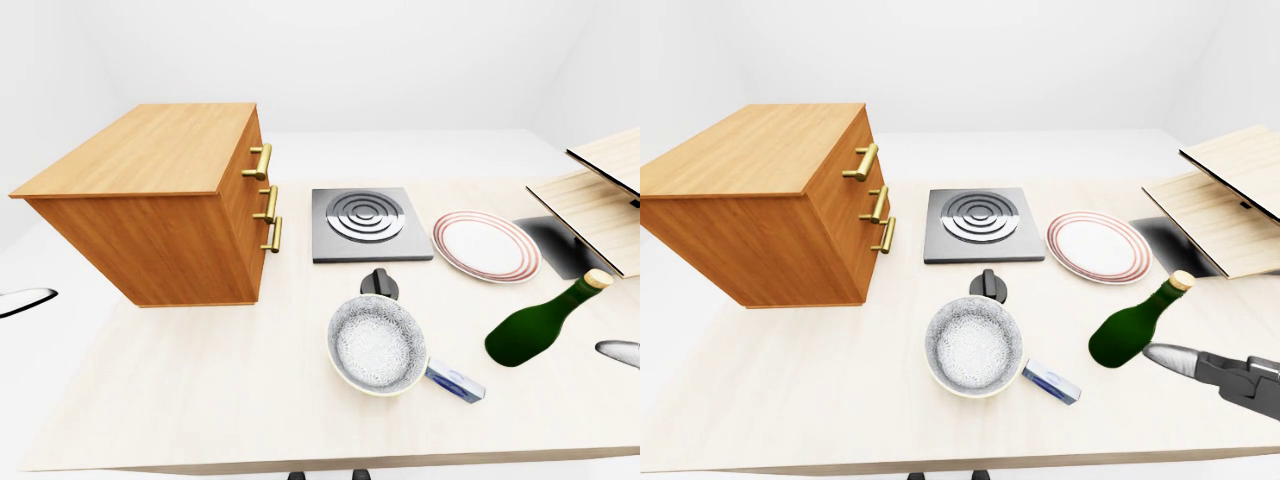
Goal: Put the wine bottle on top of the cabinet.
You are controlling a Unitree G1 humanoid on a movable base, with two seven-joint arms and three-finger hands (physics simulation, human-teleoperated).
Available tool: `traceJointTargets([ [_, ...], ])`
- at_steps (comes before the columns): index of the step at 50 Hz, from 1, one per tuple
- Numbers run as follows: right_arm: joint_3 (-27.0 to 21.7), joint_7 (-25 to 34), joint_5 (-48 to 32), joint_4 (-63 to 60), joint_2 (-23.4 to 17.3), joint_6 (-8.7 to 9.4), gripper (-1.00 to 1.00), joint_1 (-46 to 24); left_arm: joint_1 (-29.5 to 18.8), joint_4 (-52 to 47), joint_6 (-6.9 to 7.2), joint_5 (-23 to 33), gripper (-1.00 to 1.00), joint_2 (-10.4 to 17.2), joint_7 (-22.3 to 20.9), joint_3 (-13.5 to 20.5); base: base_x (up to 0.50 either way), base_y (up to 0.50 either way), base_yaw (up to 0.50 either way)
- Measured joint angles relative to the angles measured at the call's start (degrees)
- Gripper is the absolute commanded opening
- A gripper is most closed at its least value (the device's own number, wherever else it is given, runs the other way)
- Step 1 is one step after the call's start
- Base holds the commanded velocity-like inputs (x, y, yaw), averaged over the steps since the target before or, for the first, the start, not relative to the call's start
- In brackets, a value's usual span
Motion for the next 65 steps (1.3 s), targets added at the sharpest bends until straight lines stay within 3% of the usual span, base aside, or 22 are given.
traceJointTargets([
  [27, -0.36, -3.24, -1.99, 22.23, 1.31, 0.0, 1.0, 4.36, 0.03, 0.62, 0.0, 1.7, 1.0, -1.04, -1.03, -1.81, 0.0, 0.0, 0.0],
  [65, 12.33, -12.1, -7.45, 41.45, 1.15, 0.0, 1.0, 4.02, 0.19, 0.41, 0.0, 2.66, 1.0, -1.74, -1.75, -2.64, 0.0, 0.0, 0.0],
])
